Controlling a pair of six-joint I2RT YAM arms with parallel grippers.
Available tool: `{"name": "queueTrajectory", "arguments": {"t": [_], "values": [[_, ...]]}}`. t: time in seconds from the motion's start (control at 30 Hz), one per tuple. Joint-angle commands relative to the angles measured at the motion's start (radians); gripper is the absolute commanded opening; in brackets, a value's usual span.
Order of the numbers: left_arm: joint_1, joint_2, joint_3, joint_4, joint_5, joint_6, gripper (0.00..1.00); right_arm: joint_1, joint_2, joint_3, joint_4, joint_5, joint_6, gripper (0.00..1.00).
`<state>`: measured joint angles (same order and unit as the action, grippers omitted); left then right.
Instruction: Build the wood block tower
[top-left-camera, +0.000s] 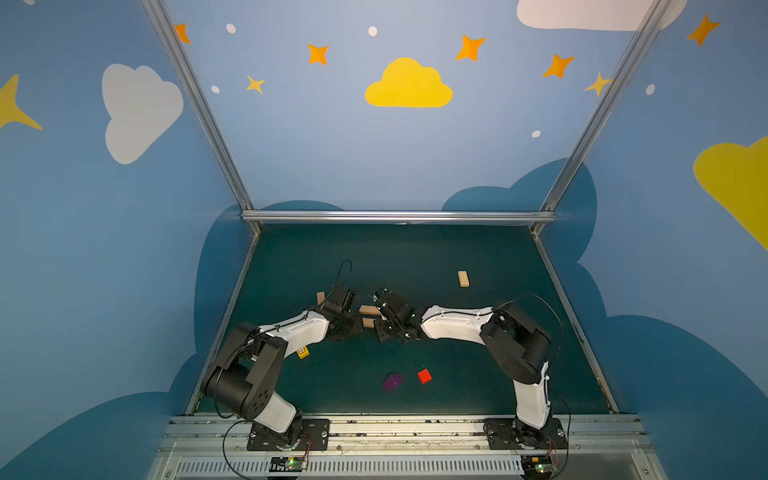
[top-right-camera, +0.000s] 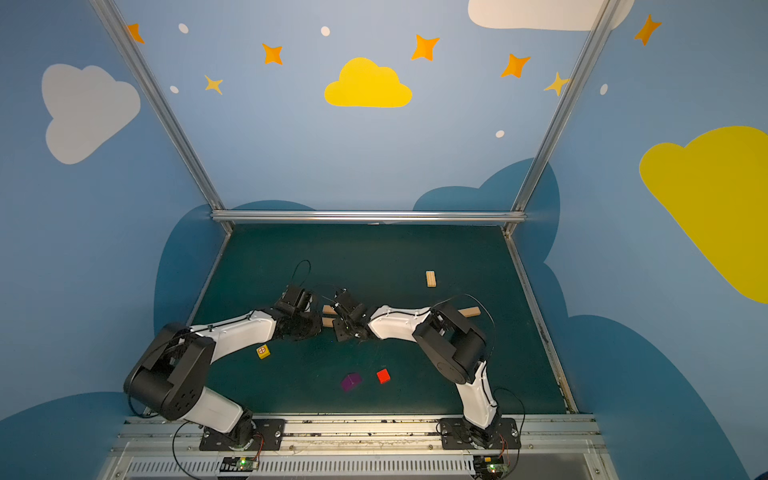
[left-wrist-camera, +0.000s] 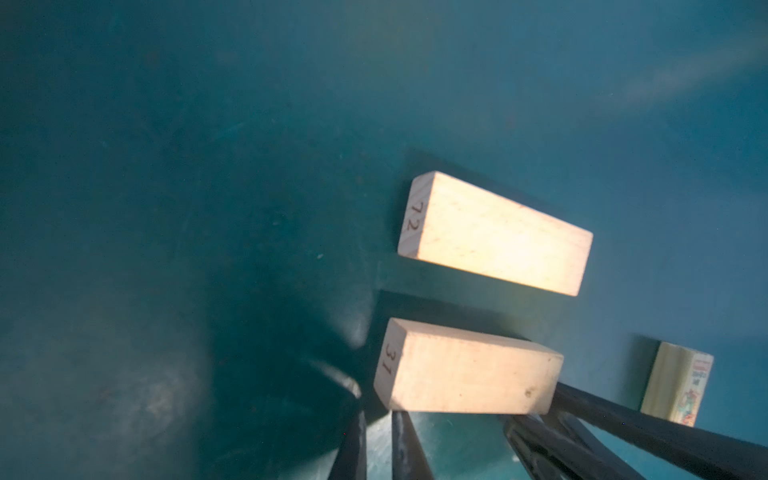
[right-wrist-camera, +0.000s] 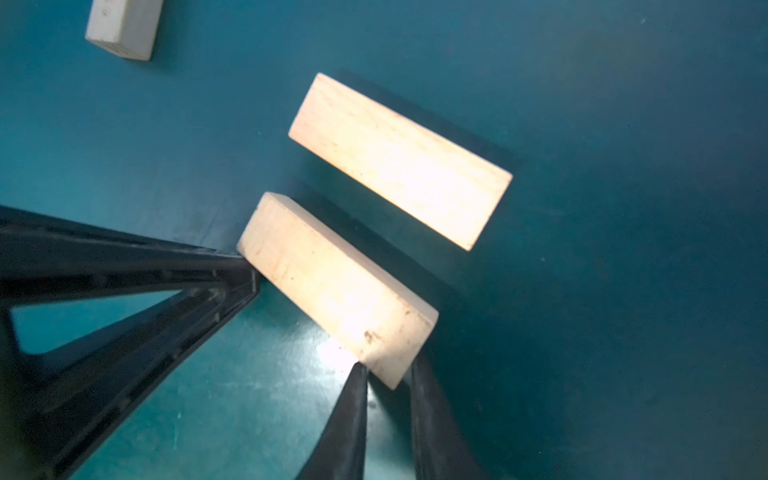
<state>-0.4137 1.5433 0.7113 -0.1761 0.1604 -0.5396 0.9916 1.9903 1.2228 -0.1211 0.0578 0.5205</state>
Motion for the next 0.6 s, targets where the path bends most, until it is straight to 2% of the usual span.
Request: {"name": "queueTrajectory", "arguments": {"t": [0.0,0.57], "values": [[0.003,0.023,0.017,-0.010,-0.035,-0.003,0.14,-0.007,0.034,0.000,-0.004,0.005,0.015,0.22],[0.003,0.029,0.024,-0.011,-0.035,-0.004,0.14,-0.016,0.047,0.013,0.003,0.007,0.022,0.22]]}}
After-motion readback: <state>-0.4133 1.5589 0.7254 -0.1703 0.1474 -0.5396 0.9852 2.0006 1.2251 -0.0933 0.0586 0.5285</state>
